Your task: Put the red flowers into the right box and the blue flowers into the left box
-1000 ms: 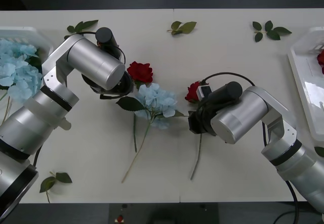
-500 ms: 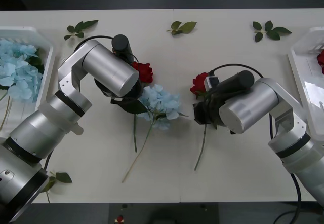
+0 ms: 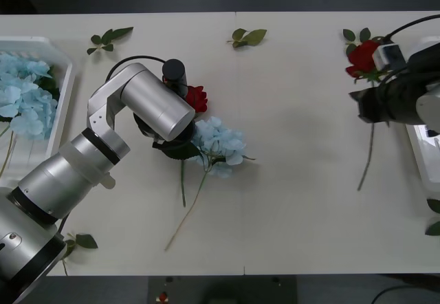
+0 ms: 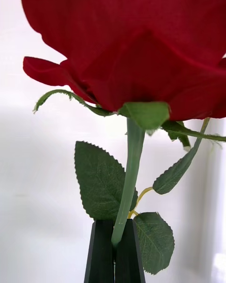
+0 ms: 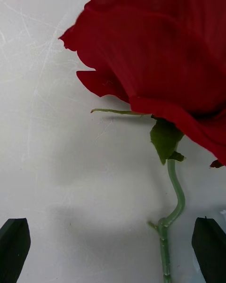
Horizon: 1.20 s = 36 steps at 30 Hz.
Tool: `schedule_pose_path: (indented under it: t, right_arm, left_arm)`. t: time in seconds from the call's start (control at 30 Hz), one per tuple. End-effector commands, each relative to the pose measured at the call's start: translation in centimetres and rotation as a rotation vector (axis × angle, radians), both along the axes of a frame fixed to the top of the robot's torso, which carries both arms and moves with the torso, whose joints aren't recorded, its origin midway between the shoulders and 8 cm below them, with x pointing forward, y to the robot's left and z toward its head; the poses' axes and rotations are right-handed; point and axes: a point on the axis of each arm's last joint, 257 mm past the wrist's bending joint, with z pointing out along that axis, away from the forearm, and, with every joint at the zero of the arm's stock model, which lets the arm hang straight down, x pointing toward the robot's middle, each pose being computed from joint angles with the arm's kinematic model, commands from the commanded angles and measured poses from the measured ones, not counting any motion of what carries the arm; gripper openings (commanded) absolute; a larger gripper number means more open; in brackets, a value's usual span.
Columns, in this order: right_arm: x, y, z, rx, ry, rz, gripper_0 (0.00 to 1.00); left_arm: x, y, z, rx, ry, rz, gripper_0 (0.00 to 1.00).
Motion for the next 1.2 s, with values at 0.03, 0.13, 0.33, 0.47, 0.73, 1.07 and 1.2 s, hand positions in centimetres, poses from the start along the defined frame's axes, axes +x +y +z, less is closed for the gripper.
schedule_pose_path:
  t: [0.03, 0.13, 0.33, 0.47, 0.73, 1.07, 1.2]
  right_arm:
    - [0.6, -4.4, 4.7, -0.185, -0.062, 0.046, 0.0]
    - [0.7, -7.8, 6.7, -0.282, -0.086, 0.028, 0.0]
    - [1.9, -13.9, 8.9, -0.471, -0.112, 0.013, 0.0]
    - [2.8, -18.2, 9.2, -0.564, -0.112, -0.009, 0.0]
    - [3.6, -24.8, 9.1, -0.726, -0.113, -0.055, 0.0]
    - [4.2, -29.7, 6.5, -0.84, -0.122, -0.063, 0.0]
    - [4.7, -29.8, 5.0, -0.818, -0.111, -0.081, 0.0]
  left_arm:
    - [1.9, -1.8, 1.5, -0.003, -0.045, -0.024, 1.0]
    - [2.7, -2.1, 0.9, -0.006, -0.053, -0.022, 1.0]
    - [3.2, -2.7, 0.7, -0.011, -0.067, -0.033, 1.0]
    - [3.3, -2.7, 0.8, -0.005, -0.069, -0.041, 1.0]
    - [3.2, -2.7, 0.7, 0.001, -0.065, -0.052, 0.0]
    - [3.3, -2.8, 1.1, 0.004, -0.071, -0.062, 0.0]
    - [3.9, -2.9, 2.7, -0.001, -0.107, -0.075, 0.0]
